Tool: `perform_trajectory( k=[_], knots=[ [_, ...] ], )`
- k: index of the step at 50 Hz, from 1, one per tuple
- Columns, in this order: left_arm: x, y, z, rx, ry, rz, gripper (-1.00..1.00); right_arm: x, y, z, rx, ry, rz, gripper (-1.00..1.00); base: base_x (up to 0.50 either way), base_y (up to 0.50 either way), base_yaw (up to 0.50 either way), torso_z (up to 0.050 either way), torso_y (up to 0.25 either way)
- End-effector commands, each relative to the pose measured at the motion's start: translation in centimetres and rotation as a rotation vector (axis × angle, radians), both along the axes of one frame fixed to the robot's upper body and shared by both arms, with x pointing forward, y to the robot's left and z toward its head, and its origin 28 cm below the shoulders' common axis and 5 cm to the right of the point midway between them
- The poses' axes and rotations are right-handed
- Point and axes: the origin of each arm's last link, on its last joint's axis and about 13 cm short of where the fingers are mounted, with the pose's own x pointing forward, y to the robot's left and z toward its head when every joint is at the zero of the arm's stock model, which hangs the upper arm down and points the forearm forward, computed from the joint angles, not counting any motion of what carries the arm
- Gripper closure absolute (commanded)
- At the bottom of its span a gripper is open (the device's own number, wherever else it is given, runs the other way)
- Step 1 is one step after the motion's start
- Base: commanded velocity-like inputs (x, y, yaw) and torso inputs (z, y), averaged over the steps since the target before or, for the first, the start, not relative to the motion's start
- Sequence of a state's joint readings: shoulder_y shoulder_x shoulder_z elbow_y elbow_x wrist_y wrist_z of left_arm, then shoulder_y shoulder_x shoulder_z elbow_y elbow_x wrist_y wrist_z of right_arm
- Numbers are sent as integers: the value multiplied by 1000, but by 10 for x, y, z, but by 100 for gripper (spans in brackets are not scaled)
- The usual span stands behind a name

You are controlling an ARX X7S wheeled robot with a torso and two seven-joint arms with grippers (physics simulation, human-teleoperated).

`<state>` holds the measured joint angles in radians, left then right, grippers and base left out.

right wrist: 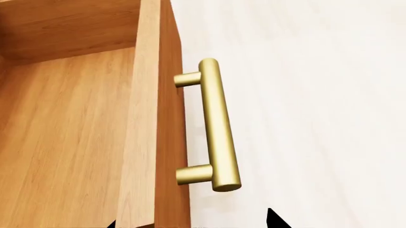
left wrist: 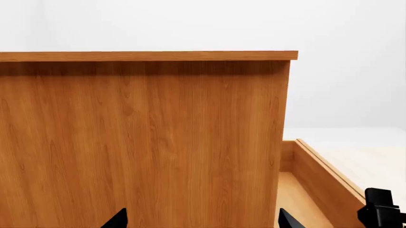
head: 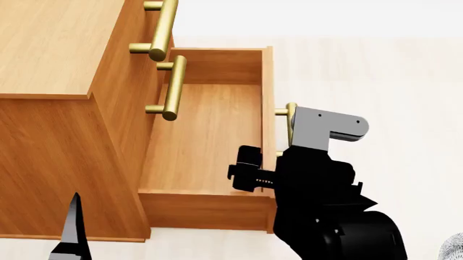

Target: Put the bowl in the bottom drawer of the cabinet and close it.

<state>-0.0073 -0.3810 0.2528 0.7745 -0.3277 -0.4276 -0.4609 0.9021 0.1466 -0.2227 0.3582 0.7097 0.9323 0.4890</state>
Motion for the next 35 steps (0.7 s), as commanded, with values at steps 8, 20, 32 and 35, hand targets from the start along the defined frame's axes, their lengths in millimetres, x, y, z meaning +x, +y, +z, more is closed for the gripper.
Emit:
perform_trajectory(
  k=[8, 20, 32, 35],
  knots=[
    [-1, -1, 5, -32, -35, -26, -100, 3, -5, -1, 20, -4, -12, -100, 0, 0, 0, 0, 0],
    [-3, -2, 7, -30, -36, -29, -100, 2, -9, -1, 19, -1, -28, -100, 0, 0, 0, 0, 0],
    [-3, -2, 8, -31, -37, -29, -100, 2, -15, 1, 17, -2, -48, -100, 0, 0, 0, 0, 0],
    [-3, -2, 7, -30, -37, -30, -100, 2, -17, 1, 17, -2, -55, -100, 0, 0, 0, 0, 0]
  ],
)
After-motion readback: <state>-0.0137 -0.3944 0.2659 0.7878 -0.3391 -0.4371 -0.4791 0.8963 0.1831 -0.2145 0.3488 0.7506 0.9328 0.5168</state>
